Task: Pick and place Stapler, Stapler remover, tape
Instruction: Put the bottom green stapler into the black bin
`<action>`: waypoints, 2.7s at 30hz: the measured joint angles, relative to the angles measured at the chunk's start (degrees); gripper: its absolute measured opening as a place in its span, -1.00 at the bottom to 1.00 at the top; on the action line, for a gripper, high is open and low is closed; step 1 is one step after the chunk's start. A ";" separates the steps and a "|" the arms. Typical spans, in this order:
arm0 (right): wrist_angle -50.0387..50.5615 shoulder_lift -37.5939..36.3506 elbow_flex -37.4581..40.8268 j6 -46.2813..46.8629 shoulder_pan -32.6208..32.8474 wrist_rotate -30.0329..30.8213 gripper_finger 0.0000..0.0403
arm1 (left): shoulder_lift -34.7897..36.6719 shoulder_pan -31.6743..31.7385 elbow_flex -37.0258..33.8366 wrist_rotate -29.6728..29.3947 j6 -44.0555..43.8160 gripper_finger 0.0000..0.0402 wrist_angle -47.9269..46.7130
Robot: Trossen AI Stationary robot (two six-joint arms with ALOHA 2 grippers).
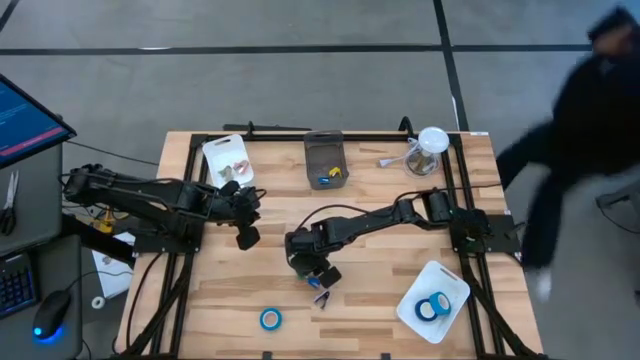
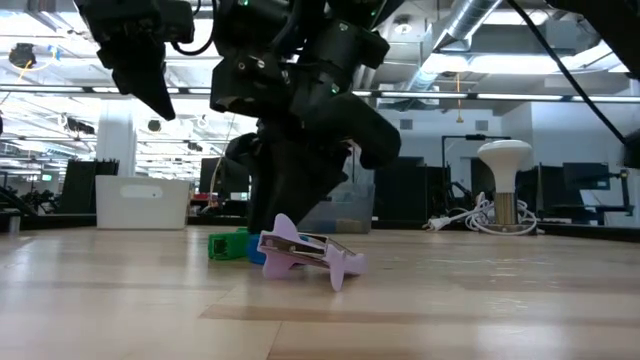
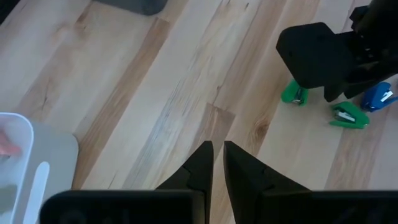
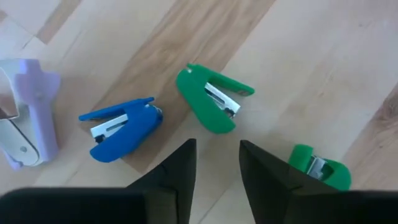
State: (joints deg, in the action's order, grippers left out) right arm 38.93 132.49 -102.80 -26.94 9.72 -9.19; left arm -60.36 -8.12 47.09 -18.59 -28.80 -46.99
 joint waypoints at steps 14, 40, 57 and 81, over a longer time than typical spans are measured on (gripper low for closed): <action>-2.06 0.00 0.00 1.72 1.15 0.11 -0.49 | -0.01 0.00 0.00 -0.02 0.00 -0.85 -0.86; 7.13 -0.10 -9.42 -0.04 3.51 0.53 -0.49 | 0.00 0.00 0.00 -0.02 -0.04 -0.85 -1.22; 2.57 1.36 -9.54 0.13 2.67 0.09 -0.13 | 0.00 -0.01 0.00 -0.03 -0.15 -0.85 -1.20; 4.00 5.29 -9.70 1.51 2.08 -0.18 -0.53 | -0.01 0.00 0.02 -0.04 -0.02 -0.85 -1.71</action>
State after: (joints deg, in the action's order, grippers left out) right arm 42.93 137.78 -112.51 -25.43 11.81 -9.37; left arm -60.37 -8.12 47.11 -18.63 -28.82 -48.70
